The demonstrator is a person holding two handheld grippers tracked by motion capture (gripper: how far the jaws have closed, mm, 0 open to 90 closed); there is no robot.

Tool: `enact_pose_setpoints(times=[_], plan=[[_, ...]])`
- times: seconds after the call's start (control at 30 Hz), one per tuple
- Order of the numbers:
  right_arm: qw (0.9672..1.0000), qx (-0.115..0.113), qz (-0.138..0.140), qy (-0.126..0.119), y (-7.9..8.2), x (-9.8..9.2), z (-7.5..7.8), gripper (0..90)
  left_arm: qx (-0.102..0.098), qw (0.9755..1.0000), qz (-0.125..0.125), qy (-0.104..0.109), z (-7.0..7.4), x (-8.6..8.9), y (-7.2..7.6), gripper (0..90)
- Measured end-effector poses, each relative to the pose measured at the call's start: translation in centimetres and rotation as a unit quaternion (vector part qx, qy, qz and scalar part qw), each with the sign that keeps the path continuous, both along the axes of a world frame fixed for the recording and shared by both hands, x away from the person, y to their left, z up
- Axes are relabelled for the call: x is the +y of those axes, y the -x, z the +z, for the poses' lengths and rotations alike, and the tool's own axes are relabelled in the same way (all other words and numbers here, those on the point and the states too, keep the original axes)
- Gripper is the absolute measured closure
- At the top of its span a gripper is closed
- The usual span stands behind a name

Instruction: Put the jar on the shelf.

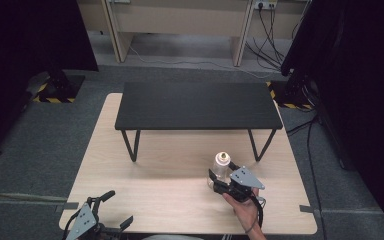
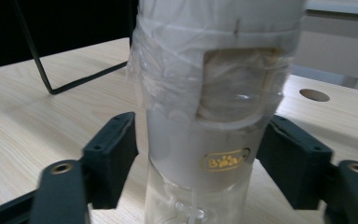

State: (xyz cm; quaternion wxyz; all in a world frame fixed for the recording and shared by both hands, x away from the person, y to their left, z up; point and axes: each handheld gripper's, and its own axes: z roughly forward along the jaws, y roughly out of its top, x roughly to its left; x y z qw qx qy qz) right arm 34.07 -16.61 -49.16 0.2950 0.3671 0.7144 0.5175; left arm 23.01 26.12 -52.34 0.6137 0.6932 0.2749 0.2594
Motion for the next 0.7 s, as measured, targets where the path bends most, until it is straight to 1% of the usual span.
enact_pose_setpoints(times=[0.03,0.07,0.1,0.27,0.3,0.33,0.4,0.43,0.5,0.7], plan=[[1.0000,-0.002,0.004,0.006,-0.2,0.1,-0.1,40.9,0.000,1.0000,0.000,-0.001,0.0,0.0,0.0,0.0],[1.0000,-0.002,0.004,0.006,-0.2,0.1,-0.1,40.9,0.000,1.0000,0.000,-0.001,0.0,0.0,0.0,0.0],[0.9999,-0.005,0.003,0.011,-0.1,0.1,-0.1,43.0,0.000,1.0000,0.000,-0.001,0.0,0.0,0.0,0.0],[0.9999,0.002,0.007,0.007,-0.1,-0.1,0.1,44.0,0.001,1.0000,-0.002,-0.001,0.0,0.0,0.0,0.0],[0.9999,0.001,0.013,0.007,0.0,-0.2,0.1,44.2,0.000,1.0000,-0.002,-0.001,0.0,0.0,0.0,0.0],[0.9999,0.001,0.013,0.007,0.0,-0.2,0.1,44.2,0.000,1.0000,-0.001,0.000,0.0,0.0,0.0,0.0],[0.9997,-0.006,0.021,0.014,0.1,-0.1,0.3,44.3,0.002,1.0000,-0.001,0.001,0.0,0.0,0.0,0.0],[0.9995,-0.011,0.026,0.015,0.3,-0.1,0.7,44.4,0.002,1.0000,-0.001,0.000,-0.1,0.0,-0.1,0.0],[0.9994,-0.011,0.030,0.013,0.4,-0.1,1.0,44.4,0.002,1.0000,-0.001,0.000,0.0,0.0,0.0,0.0],[0.9989,-0.013,0.044,0.005,1.2,0.0,3.1,44.5,0.002,1.0000,-0.001,0.001,-0.1,0.0,-0.1,0.0]])
